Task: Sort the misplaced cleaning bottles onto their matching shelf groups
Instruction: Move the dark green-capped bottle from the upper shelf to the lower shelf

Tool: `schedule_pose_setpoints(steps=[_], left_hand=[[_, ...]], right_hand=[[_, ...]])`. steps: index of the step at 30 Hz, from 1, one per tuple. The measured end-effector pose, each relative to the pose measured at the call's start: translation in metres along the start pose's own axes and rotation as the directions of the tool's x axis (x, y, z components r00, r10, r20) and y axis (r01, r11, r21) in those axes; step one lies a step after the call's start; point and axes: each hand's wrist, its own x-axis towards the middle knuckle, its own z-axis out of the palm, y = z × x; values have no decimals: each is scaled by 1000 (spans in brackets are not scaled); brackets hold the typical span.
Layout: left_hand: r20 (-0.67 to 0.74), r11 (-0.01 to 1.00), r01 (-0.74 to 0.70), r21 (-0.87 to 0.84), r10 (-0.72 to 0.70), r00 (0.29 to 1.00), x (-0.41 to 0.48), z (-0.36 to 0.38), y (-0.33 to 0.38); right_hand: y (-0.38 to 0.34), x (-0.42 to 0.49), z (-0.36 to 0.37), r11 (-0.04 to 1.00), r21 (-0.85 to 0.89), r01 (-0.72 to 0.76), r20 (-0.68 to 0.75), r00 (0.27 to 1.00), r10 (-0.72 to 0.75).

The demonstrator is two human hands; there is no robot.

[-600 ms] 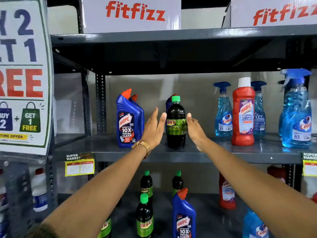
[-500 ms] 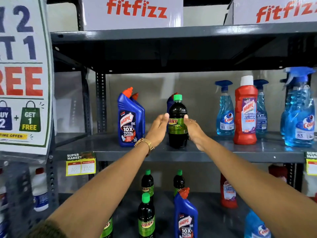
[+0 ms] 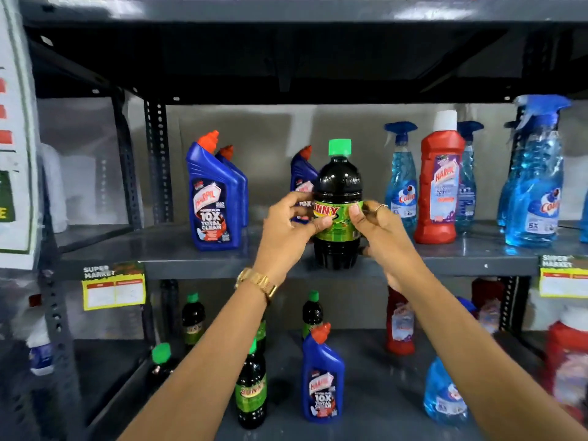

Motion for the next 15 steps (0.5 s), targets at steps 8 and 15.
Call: schedule_pose_setpoints(steps=[8,15], left_hand=[[53,994,90,-54,-88,995,-105,51,-31],[3,936,321,143,-324,946,-175,110,-157]], right_hand=[[45,-114,-52,994,96,-58,64,997,52],[182,-179,-68,941,19,-339,36,940,338]])
